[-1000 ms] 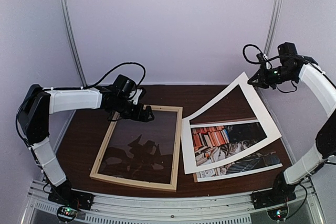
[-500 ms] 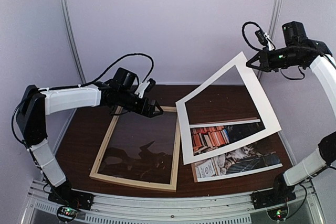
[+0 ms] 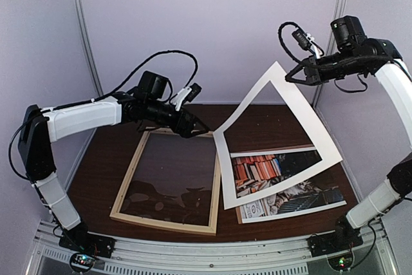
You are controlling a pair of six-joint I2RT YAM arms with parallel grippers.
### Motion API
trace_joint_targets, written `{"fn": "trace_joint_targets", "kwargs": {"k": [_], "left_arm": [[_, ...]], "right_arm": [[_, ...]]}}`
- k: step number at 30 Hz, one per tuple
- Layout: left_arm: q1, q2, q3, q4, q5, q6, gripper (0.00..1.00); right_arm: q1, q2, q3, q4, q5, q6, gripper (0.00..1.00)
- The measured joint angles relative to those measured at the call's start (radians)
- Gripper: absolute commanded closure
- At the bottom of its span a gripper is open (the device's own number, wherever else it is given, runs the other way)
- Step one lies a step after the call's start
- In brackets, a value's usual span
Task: Put the photo into the frame
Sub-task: Pass from the right arm to the left
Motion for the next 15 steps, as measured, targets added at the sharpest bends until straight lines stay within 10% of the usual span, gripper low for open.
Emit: {"fn": "trace_joint_targets", "kwargs": {"k": [15], "left_arm": [[-0.004,0.072,0.389,-0.126,0.260,0.327,0.07]], "right_arm": [[0.141,0.021,0.115,-0.059,-0.103,-0.059,1.00]]}}
